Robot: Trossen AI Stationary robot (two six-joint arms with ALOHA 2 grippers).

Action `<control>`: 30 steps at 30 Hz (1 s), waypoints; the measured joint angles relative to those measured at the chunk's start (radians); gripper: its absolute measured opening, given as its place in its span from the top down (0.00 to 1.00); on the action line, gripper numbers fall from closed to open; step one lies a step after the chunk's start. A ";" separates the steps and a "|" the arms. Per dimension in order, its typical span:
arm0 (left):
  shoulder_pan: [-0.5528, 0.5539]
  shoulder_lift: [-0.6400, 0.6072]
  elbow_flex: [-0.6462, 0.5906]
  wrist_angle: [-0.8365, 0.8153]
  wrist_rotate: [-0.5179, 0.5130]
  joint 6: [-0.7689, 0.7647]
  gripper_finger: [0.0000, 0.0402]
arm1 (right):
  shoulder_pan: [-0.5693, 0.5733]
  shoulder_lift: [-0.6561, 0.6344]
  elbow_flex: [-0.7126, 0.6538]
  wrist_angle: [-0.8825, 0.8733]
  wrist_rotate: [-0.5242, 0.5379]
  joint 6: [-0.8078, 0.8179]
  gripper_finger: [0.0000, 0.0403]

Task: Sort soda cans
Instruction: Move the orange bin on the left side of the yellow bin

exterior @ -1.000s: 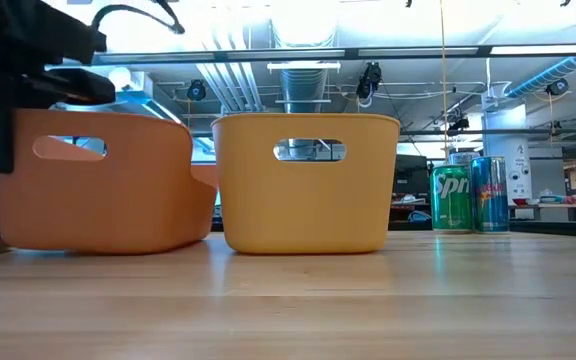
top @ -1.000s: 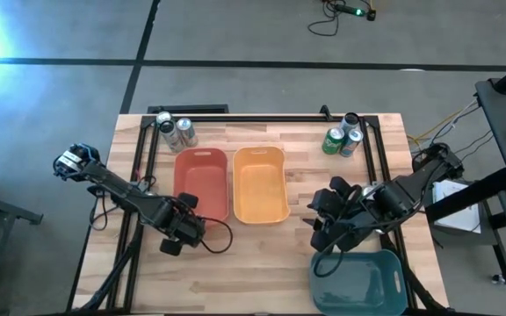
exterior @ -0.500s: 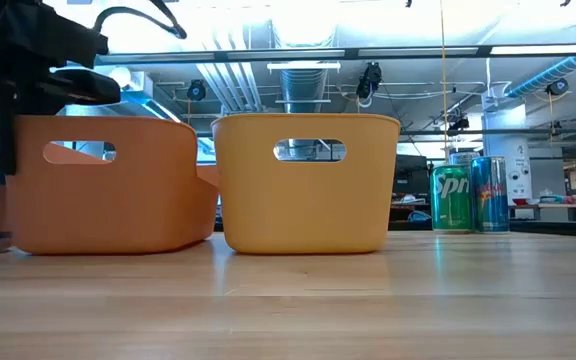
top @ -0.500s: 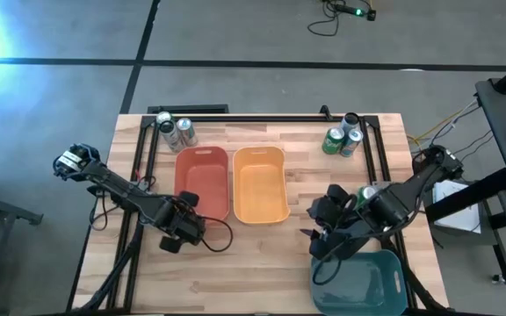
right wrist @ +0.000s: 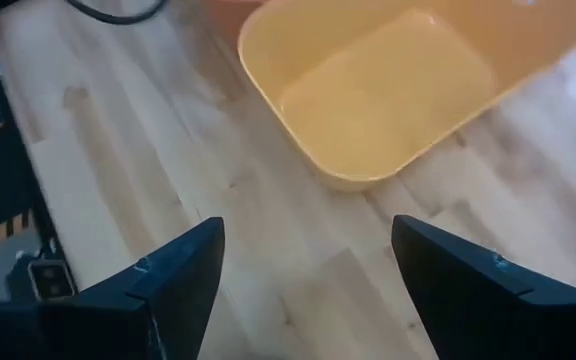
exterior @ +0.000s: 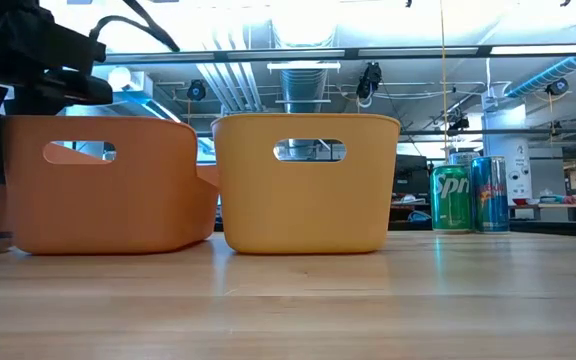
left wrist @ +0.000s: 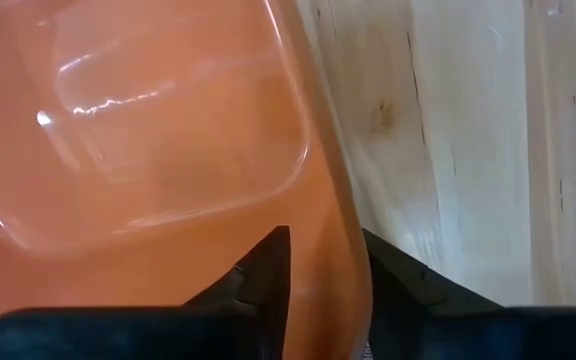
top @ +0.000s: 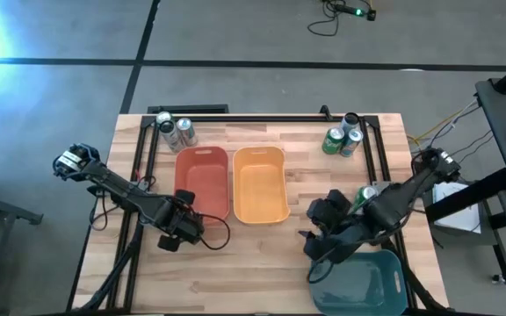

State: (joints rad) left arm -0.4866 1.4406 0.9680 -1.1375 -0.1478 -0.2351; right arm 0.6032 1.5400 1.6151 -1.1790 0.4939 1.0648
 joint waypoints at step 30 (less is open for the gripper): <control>0.002 -0.064 0.045 -0.080 0.071 -0.089 0.74 | 0.171 0.218 0.051 -0.011 -0.181 0.696 0.20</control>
State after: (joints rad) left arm -0.4845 1.3764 1.0130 -1.2172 -0.0764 -0.3243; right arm 0.7746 1.7581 1.6657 -1.1902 0.3133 1.7603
